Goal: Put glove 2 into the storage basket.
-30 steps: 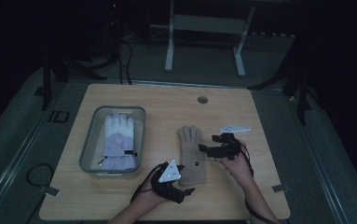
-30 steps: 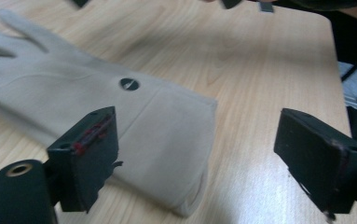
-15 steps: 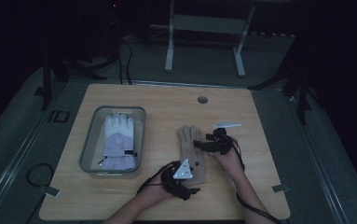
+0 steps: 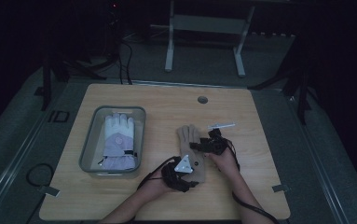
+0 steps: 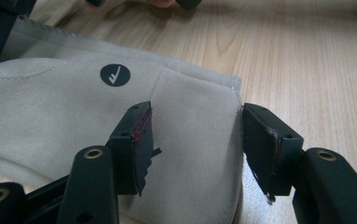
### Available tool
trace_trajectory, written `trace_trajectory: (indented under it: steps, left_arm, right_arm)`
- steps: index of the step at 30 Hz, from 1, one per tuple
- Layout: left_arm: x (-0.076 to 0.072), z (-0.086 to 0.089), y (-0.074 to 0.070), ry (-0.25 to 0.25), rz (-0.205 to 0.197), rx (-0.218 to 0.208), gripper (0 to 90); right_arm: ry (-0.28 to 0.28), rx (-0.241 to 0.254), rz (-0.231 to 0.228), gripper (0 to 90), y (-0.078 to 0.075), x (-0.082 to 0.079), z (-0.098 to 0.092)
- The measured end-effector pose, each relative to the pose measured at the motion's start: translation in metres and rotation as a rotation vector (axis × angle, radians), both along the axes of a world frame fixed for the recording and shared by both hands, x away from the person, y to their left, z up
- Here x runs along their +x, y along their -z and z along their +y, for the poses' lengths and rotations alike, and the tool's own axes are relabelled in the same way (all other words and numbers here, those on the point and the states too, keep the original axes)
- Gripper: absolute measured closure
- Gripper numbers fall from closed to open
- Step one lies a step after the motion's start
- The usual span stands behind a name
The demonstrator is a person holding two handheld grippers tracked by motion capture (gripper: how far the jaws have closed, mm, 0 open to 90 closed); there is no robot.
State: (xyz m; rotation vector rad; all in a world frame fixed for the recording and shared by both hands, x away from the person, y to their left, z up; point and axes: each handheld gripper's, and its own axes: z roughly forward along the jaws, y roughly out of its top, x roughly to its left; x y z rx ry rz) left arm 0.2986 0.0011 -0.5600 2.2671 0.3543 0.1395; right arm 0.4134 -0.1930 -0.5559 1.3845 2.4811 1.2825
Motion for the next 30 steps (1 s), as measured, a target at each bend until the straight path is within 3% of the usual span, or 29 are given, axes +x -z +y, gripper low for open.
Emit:
trace_trajectory:
  steps: [5, 9, 12, 22, 27, 30]
  left_arm:
    - [-0.001, -0.002, -0.001, 0.012, -0.017, 0.036, 43.9]
    - [-0.003, -0.004, -0.001, 0.013, -0.042, 0.058, 44.0]
    - [-0.004, -0.005, -0.001, 0.011, -0.06, 0.067, 45.3]
    - [-0.003, -0.007, -0.004, -0.01, -0.1, 0.118, 61.6]
    - [-0.002, -0.008, -0.006, -0.038, -0.095, 0.125, 75.0]
    - [0.0, -0.007, -0.008, -0.051, -0.063, 0.122, 78.9]
  right_arm:
    - [-0.038, -0.009, -0.012, 60.0, 0.0, -0.003, 0.004]
    - [-0.05, -0.088, -0.08, 70.5, -0.007, -0.011, 0.012]
    - [-0.052, -0.12, -0.105, 73.1, -0.011, -0.013, 0.016]
    - [-0.044, -0.135, -0.124, 74.1, -0.015, -0.016, 0.021]
    - [-0.036, -0.141, -0.128, 74.5, -0.016, -0.017, 0.023]
    - [-0.025, -0.111, -0.108, 75.4, -0.016, -0.015, 0.022]
